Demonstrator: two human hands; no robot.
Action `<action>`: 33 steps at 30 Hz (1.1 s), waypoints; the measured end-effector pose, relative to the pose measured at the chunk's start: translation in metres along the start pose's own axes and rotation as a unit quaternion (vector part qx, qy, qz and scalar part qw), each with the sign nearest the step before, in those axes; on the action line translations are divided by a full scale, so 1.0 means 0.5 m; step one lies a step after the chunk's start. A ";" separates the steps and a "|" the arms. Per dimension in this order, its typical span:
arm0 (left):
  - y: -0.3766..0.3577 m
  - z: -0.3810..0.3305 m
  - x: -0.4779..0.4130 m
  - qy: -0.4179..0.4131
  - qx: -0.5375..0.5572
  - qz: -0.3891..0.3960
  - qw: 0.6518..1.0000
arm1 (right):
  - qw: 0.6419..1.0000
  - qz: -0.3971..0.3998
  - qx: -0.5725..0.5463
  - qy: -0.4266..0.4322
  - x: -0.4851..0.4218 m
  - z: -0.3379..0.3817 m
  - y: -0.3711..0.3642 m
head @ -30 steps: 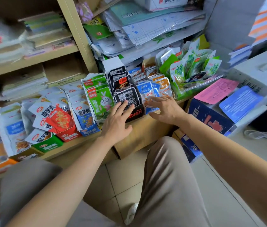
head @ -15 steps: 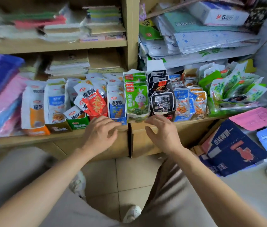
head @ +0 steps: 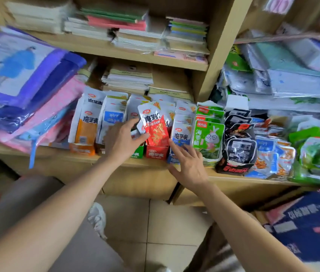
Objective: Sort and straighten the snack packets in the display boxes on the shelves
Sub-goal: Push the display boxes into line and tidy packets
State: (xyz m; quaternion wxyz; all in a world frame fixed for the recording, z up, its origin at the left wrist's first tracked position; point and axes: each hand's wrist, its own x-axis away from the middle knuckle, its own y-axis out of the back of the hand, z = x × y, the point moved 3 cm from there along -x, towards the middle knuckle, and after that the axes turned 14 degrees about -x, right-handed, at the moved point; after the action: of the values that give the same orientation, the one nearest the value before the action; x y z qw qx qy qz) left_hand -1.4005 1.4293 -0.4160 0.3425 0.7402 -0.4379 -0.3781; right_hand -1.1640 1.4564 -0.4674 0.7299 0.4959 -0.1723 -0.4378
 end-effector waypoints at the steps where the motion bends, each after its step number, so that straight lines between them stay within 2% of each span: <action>1: -0.001 -0.003 -0.007 0.002 0.024 -0.012 1.000 | 1.000 -0.013 -0.006 0.002 -0.002 0.004 -0.003; 4: 0.005 -0.026 -0.042 -0.014 0.014 -0.077 0.997 | 0.999 -0.031 -0.007 -0.007 -0.015 0.012 0.005; 7: 0.021 -0.042 -0.073 -0.010 0.083 -0.094 0.992 | 1.000 -0.024 -0.002 -0.014 -0.014 0.016 0.006; 10: 0.026 -0.046 -0.096 0.002 0.087 -0.109 0.990 | 0.999 -0.026 -0.019 -0.032 -0.022 0.018 0.006; 13: 0.028 -0.035 -0.115 -0.014 0.094 -0.032 0.995 | 0.998 -0.056 0.008 -0.026 -0.030 0.037 0.019; 16: 0.052 -0.015 -0.121 -0.020 0.215 0.086 0.973 | 0.996 -0.060 0.043 0.051 -0.044 0.079 0.024; 18: 0.078 0.002 -0.113 0.000 0.257 0.124 0.959 | 0.996 -0.032 0.051 0.068 -0.062 0.095 0.011; 22: 0.113 0.053 -0.085 -0.001 0.073 0.097 0.993 | 0.997 0.019 0.069 0.036 -0.085 0.095 -0.022; 26: 0.098 0.066 -0.042 -0.054 -0.033 0.190 0.980 | 0.996 0.004 0.075 0.042 -0.088 0.098 -0.020; 29: 0.091 0.058 -0.028 -0.085 -0.077 0.132 0.985 | 0.996 -0.005 0.078 0.048 -0.090 0.099 -0.014; 33: 0.117 0.097 -0.034 -0.012 0.034 0.001 0.999 | 0.998 0.005 0.063 0.030 -0.086 0.098 -0.021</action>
State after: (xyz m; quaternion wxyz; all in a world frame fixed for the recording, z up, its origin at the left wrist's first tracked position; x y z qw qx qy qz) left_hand -1.4705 1.4137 -0.3856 0.3125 0.7465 -0.4551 -0.3714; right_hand -1.2265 1.4616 -0.4469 0.7042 0.5526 -0.1799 -0.4078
